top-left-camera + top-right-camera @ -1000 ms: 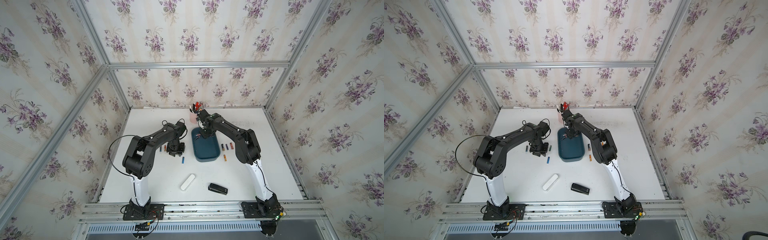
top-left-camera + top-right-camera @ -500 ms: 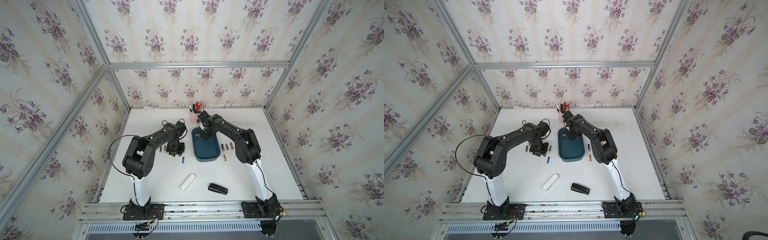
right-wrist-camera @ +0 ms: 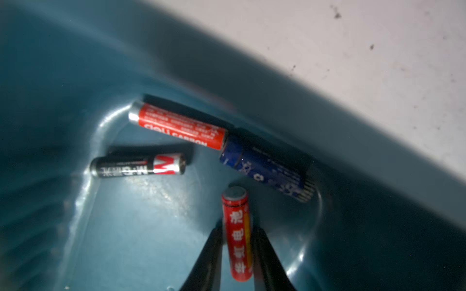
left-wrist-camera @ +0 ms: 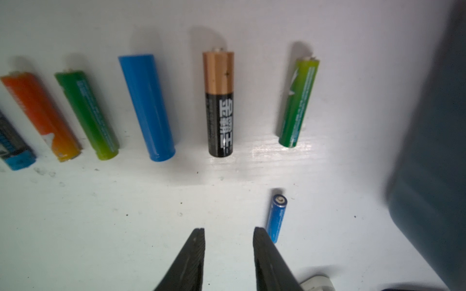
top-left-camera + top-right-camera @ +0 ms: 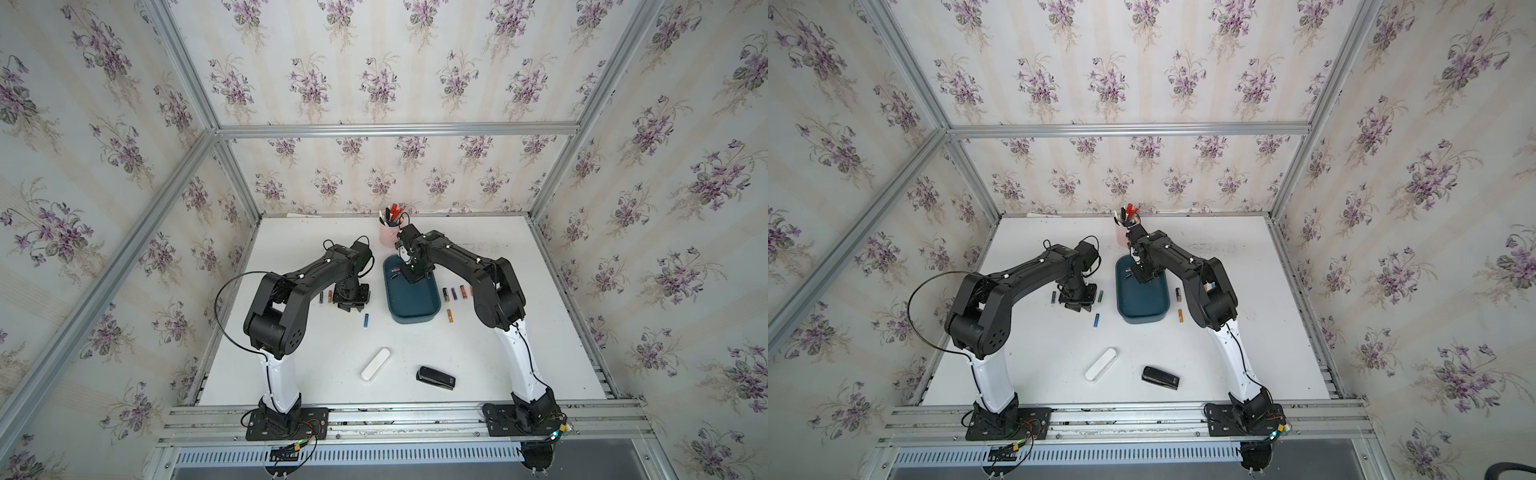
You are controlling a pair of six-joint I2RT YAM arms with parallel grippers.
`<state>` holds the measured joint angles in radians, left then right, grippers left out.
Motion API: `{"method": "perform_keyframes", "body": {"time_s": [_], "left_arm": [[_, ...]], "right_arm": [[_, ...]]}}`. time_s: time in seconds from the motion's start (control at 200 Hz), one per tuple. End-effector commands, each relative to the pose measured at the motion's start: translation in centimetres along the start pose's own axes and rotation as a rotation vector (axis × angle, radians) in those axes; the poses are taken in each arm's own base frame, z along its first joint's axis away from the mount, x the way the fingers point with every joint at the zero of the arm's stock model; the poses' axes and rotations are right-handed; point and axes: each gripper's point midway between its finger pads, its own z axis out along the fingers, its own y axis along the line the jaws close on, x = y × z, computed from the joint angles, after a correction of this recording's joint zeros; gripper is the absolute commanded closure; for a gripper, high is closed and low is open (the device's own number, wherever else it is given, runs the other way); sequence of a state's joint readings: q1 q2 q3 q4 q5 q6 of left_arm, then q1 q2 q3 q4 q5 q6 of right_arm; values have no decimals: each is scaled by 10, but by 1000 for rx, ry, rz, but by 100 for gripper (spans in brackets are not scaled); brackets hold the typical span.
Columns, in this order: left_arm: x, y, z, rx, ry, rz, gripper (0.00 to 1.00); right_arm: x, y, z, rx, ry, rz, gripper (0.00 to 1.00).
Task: Take the batteries out of the storage box
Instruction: Pick up the battery from the storage box.
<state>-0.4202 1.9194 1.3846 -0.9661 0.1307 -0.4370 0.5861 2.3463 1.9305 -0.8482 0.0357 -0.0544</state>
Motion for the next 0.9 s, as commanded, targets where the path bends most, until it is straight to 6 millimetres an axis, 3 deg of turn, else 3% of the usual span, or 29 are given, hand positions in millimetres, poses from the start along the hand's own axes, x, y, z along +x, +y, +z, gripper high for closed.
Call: {"method": "perform_keyframes", "body": {"time_s": [0.0,0.17,0.4,0.639,0.894], "left_arm": [[1,2,-5,-11,-1,9,62],[-2,3,-13,-17,-18,13,62],[-9,1,-20,-18,-31,24,62],[-17,-2,-31,-16,-52,37,62],[-25,-4,-44,-18,-80,53,62]], "right_arm": [[3,4,4,-31,5,17,74],[4,5,6,-36,4,40,78],[-5,7,-11,-56,-46,98,80],[-7,8,-45,-76,-110,181,81],[11,-3,-81,-63,-139,263,81]]}}
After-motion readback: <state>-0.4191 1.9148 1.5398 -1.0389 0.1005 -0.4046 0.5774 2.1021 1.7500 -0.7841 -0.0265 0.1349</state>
